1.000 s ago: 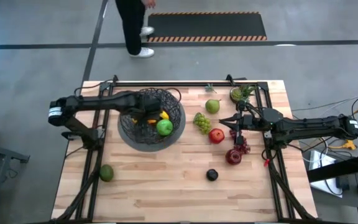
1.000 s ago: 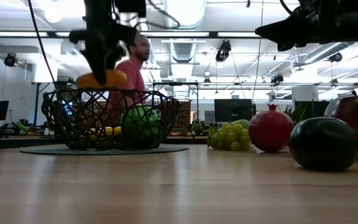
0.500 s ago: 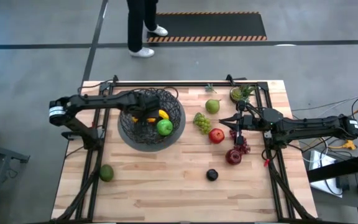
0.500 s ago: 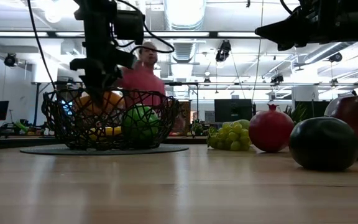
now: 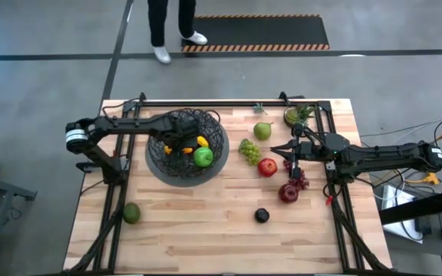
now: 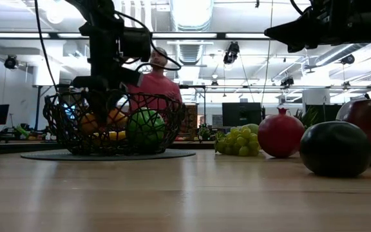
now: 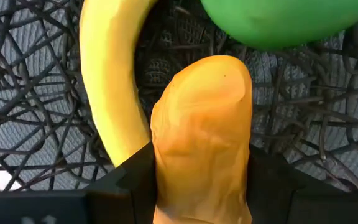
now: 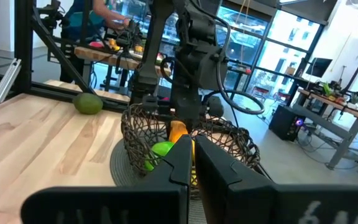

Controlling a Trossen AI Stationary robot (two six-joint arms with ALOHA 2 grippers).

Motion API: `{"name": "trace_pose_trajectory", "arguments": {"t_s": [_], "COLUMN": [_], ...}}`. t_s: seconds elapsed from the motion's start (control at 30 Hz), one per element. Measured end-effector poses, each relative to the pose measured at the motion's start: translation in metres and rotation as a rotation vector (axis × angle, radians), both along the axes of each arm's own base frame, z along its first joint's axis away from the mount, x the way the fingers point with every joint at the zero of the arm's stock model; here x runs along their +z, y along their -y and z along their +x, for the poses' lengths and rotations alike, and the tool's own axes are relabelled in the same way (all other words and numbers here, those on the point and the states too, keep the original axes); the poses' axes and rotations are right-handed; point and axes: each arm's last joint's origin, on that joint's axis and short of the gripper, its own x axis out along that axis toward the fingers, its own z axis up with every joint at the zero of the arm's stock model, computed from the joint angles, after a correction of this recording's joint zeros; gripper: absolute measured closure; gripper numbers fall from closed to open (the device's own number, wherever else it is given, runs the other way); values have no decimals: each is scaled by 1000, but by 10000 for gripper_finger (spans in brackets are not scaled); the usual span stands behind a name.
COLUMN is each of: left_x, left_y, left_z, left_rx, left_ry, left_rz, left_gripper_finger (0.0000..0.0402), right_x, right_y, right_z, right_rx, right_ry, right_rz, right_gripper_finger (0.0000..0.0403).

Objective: Build produce basket
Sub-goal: Put the mango into the basket

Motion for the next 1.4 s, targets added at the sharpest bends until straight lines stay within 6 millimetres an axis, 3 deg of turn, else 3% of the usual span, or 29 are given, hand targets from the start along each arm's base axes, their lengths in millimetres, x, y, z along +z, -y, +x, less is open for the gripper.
{"name": "trace_pose_trajectory", "arguments": {"t_s": [0.4,0.83,1.4], "left_x": [-11,-11,-7], "left_y": [1,-1,-1], "left_z": [-2,-1,0], "left_rx": [-1,7,57], "left_ry": [7,9,29], "left_rz": [-6,36,30], "left_gripper_finger": [233,182,177], "right_x": [0,0,2], "right_y": [0,0,0], "right_z": [0,0,0], "right_rx": [-1,-1,-5], "right_ry": [-1,-1,17], "right_rz": [-7,-7,-45], "right_gripper_finger": [392,392,392]}}
